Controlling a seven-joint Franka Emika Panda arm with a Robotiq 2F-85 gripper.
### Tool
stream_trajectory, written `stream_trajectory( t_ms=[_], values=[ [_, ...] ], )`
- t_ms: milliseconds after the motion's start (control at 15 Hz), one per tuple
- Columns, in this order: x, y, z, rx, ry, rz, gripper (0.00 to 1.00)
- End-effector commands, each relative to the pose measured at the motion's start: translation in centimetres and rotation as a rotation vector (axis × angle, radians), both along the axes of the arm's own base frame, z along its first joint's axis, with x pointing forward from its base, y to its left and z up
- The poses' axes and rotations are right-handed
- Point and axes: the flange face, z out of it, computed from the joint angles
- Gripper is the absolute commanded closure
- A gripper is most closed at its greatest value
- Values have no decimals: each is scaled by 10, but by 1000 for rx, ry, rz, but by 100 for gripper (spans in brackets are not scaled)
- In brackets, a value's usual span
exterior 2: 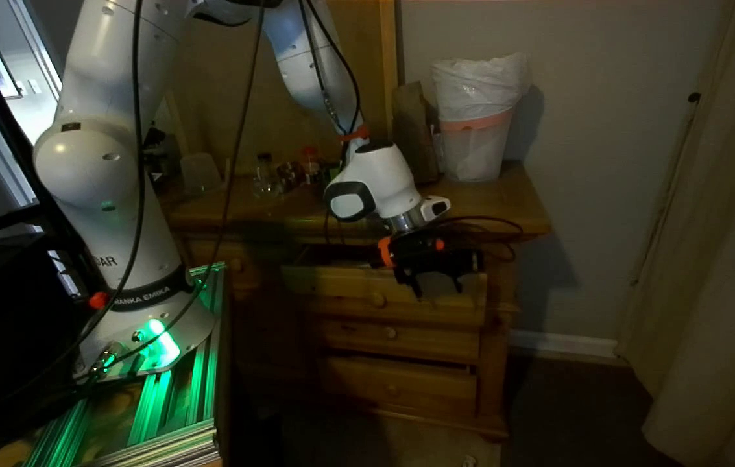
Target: Open the first top drawer, then put the plastic in the drawer and close the drawer
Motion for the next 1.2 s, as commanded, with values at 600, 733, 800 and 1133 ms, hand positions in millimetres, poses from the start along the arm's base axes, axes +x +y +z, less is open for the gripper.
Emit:
stream_trajectory(
  t_ms=[600, 733, 800, 1133],
  values=[
    [-8, 28, 126, 180, -4, 216, 0],
    [-4, 38, 144, 225, 7, 249, 0],
    [-1, 50, 143, 281, 32, 289, 0],
    [5, 80, 143, 369, 61, 339, 0]
  ],
)
